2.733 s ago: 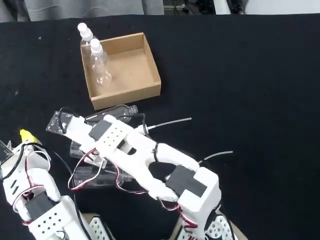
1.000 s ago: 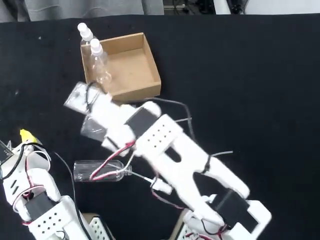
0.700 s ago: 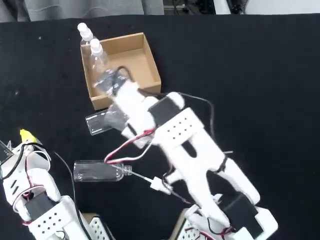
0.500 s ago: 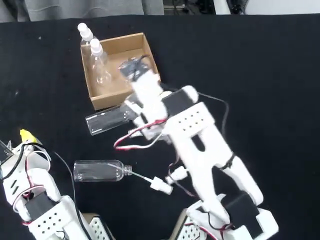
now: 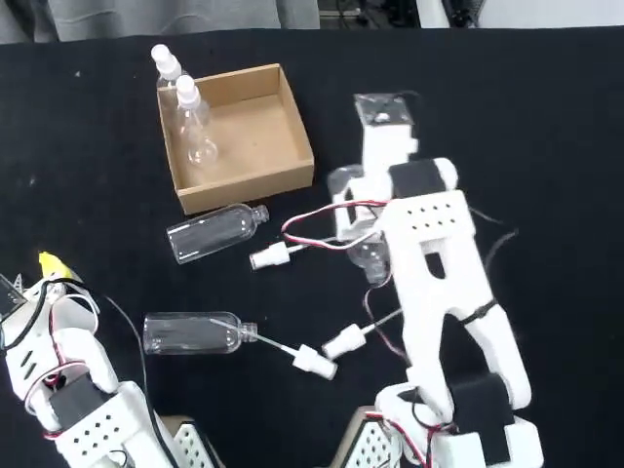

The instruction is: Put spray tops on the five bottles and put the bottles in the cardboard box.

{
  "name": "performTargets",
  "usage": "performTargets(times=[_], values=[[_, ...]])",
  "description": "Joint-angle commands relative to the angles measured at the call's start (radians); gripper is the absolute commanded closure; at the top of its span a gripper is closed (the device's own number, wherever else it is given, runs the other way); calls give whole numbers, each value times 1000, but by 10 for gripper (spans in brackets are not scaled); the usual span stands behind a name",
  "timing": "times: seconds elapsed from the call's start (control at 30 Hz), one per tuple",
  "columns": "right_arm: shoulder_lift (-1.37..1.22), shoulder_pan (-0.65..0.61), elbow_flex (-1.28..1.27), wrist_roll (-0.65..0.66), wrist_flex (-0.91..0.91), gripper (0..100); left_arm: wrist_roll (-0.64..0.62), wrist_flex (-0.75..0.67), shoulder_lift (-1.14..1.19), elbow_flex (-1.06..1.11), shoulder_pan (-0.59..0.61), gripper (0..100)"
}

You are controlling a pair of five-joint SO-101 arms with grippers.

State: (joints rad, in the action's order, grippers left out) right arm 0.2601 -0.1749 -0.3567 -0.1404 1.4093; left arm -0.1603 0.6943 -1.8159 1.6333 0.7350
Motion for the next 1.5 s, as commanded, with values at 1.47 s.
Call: performTargets(times=[1.47], values=[[61,210,-351,-825,-482,891,-2,-23,-9,-18,-33,877]])
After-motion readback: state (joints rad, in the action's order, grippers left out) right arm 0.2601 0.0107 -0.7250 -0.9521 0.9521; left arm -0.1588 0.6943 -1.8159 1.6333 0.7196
